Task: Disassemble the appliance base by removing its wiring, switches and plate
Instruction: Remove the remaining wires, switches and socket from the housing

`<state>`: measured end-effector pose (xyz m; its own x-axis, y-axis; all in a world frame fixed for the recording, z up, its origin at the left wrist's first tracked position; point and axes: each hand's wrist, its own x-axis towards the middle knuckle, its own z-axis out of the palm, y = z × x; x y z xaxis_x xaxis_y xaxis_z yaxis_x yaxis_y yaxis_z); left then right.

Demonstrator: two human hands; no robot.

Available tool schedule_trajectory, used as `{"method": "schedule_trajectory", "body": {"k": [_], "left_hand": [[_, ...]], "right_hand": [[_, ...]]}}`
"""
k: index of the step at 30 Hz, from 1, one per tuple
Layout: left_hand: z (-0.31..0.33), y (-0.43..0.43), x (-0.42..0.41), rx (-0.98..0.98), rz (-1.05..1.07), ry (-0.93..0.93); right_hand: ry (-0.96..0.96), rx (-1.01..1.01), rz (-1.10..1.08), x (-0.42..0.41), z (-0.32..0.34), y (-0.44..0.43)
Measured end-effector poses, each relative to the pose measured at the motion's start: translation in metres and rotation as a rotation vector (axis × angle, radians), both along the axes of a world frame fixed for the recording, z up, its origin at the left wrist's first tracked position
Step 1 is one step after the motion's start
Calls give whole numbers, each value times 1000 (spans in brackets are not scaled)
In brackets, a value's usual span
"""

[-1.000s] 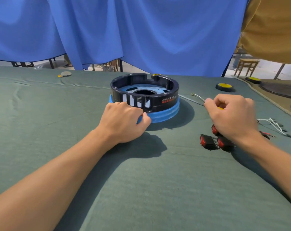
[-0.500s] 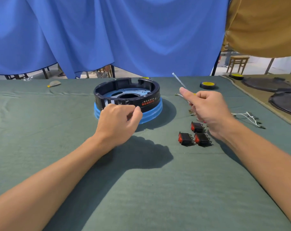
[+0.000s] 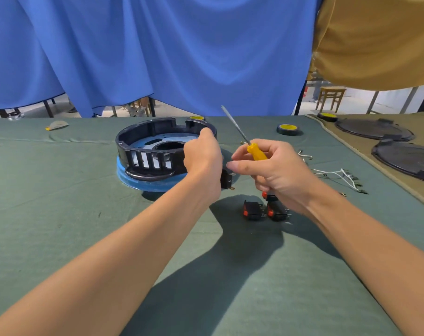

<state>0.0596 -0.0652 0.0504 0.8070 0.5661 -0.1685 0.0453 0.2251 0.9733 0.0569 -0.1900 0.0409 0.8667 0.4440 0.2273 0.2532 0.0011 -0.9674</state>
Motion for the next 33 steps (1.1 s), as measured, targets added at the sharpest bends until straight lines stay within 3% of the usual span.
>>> {"method": "schedule_trajectory", "body": {"k": [6, 10, 12, 14, 16, 18, 20, 23, 30, 33], "left_hand": [[6, -3, -1, -160, 29, 49], [6, 0, 2, -207, -34, 43], [-1, 2, 1, -17, -137, -21], [-14, 9, -1, 346, -233, -139], [-28, 19, -6, 747, -320, -253], [-38, 26, -10, 926, -445, -326], [-45, 29, -10, 988, -553, -355], [-48, 30, -10, 1130, -537, -397], [-52, 29, -2, 1107, -530, -265], [-51, 27, 1, 1127, -557, -238]], "right_hand": [[-33, -21, 70, 0, 2, -2], [-73, -72, -37, 0, 2, 2], [24, -21, -118, 7, 4, -3], [111, -20, -193, 15, 7, -12], [86, -149, -286, 21, 5, -19], [44, -290, -318, 22, 1, -20], [35, -356, -282, 23, -4, -17], [6, -386, -267, 24, -8, -12], [-168, -589, -477, 33, 9, -37], [-132, -767, -406, 33, 22, -58]]}}
